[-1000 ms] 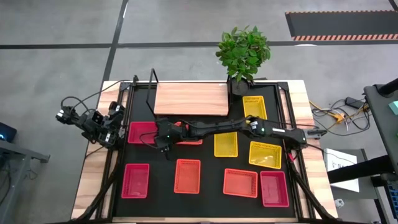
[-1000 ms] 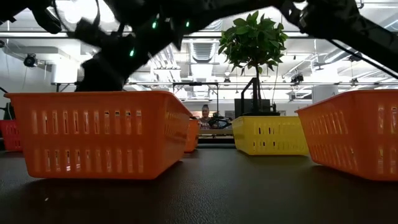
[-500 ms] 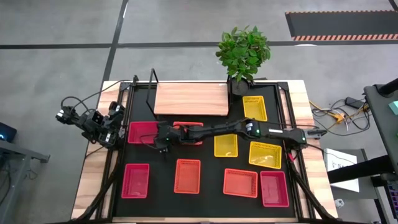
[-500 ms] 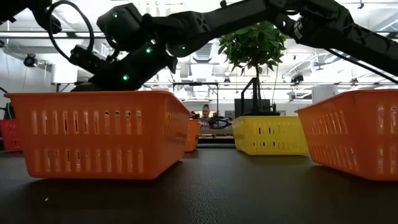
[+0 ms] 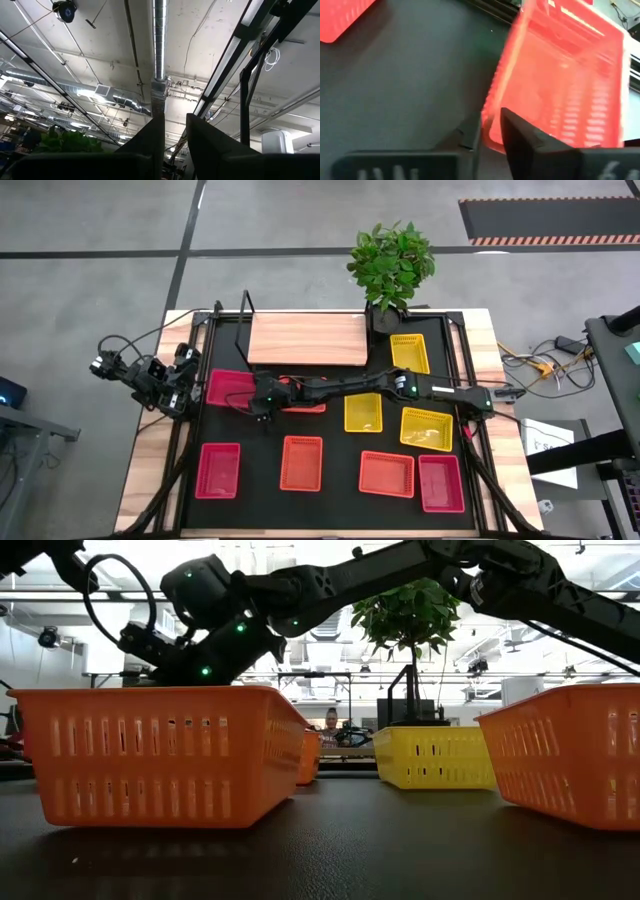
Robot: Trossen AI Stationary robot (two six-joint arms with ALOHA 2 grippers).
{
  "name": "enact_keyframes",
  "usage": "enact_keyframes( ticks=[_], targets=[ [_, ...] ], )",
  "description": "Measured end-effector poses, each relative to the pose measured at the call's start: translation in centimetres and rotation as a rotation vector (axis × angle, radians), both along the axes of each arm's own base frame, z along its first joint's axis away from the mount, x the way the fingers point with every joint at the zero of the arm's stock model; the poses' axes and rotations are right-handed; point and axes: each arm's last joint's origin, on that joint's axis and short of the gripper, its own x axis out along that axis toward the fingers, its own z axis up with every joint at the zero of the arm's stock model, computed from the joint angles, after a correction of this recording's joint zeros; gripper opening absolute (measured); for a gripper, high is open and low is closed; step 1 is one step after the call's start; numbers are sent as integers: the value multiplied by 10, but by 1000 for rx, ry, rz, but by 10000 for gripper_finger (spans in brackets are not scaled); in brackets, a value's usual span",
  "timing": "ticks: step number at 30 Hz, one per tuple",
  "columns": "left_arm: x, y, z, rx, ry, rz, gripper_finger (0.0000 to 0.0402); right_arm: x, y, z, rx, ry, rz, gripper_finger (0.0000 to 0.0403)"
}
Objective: Stack baskets on shelf by color
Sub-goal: Put the top red bin on the shelf
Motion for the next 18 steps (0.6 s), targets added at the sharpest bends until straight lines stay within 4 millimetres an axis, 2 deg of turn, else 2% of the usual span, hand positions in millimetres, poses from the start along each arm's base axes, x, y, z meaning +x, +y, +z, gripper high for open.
enact_keyframes(
  ticks=[3, 11, 18],
  targets=[
    [0, 0, 0, -1, -3, 0, 63, 0, 0, 0, -8, -3, 6, 19],
    [0, 0, 0, -3, -4, -1, 63, 0, 6, 5, -16, -1, 22, 12],
    [0, 0, 0, -4, -4, -3, 63, -12, 19, 47, 24, 9, 14, 11]
  ],
)
